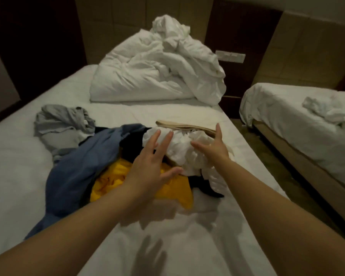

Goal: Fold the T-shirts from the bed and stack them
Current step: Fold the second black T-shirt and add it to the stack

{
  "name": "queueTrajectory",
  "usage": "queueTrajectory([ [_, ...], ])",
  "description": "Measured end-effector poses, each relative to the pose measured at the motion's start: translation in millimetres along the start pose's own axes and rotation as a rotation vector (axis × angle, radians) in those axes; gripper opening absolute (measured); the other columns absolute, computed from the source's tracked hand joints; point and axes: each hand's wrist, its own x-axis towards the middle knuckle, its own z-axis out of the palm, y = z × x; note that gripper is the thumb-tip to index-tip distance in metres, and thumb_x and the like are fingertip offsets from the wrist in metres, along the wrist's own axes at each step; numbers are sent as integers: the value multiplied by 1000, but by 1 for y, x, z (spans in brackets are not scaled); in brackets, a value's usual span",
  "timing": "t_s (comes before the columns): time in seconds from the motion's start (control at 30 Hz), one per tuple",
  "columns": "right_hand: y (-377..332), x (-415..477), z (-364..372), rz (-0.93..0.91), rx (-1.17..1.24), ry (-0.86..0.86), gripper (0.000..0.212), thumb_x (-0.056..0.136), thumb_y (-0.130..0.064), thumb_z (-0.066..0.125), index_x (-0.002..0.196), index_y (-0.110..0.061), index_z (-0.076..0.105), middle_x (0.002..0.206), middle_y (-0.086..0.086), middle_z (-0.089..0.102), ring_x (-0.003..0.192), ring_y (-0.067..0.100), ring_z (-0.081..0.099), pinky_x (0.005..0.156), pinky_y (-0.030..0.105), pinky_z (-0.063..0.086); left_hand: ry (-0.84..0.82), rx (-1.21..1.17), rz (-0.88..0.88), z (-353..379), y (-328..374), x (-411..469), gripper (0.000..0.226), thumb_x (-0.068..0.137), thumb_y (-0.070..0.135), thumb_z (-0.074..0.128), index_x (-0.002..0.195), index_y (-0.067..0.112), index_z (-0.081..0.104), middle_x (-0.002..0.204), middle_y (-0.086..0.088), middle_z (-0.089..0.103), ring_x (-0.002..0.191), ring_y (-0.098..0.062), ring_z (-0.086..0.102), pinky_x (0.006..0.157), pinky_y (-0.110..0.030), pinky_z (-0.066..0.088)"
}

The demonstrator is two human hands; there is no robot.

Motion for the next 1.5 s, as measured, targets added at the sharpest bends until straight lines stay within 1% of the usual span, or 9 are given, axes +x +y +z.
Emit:
queueTrajectory([
  [0.13,-31,23,19,-89,-295,-193,27,86,-25,63,107,-9,66,98,15,68,97,33,64,84,40,53,-1,-23,20,-14,-17,11,82,69,75,44,130,57,-8,157,8,0,143,-15,9,111,-34,24],
  [0.3,-92,-9,78,-558,-145,-202,37,69,-27,48,92,-5,68,96,16,63,89,21,58,79,27,42,69,-14,-10,-20,-47,27,99,60,72,52,138,51,-5,156,0,7,140,-19,17,106,-36,30],
  [0.47,-98,-27,102,-497,145,-520,28,80,-23,54,105,-14,61,90,5,65,81,15,63,72,25,51,272,-105,-102,-26,-69,37,68,90,27,55,140,49,16,135,-7,42,116,-24,48,92,-42,47],
  [0.6,-42,-11,77,-670,-151,-46,54,84,-32,47,137,-19,45,136,2,50,123,16,45,104,28,32,118,-79,-233,-11,-81,46,33,94,26,48,123,41,53,127,-7,53,109,-30,55,91,-43,47],
  [0.7,25,-5,43,-374,-198,342,50,93,-32,40,141,-18,37,144,3,42,130,21,38,106,31,28,62,-54,-278,3,-69,55,42,91,50,44,125,26,52,123,-5,58,110,-30,56,96,-47,45],
  [0.93,99,-34,48,62,16,-136,55,88,-35,61,136,-21,39,118,0,53,116,26,52,88,30,42,-184,48,-316,8,-49,54,84,88,49,53,150,20,5,157,-5,0,144,-22,6,113,-34,16],
  [1.07,103,-50,53,-55,-96,117,8,91,-19,55,95,-13,57,85,2,59,88,27,60,68,30,42,-210,75,-327,6,-45,42,93,85,47,59,150,21,-1,157,-4,-6,144,-24,4,113,-35,18],
  [1.4,-45,-108,-26,-449,278,602,17,97,-19,47,82,-22,55,66,0,56,60,14,54,55,12,40,-305,26,-354,-31,0,11,100,82,46,64,146,37,-12,154,-6,-22,144,-30,8,108,-38,29],
  [1.5,-116,-95,-65,-333,451,430,19,98,-16,43,87,-12,58,65,0,52,58,9,52,61,24,48,-295,-38,-316,-57,31,3,92,85,45,62,148,36,-4,154,-4,-23,144,-28,6,108,-36,27],
])
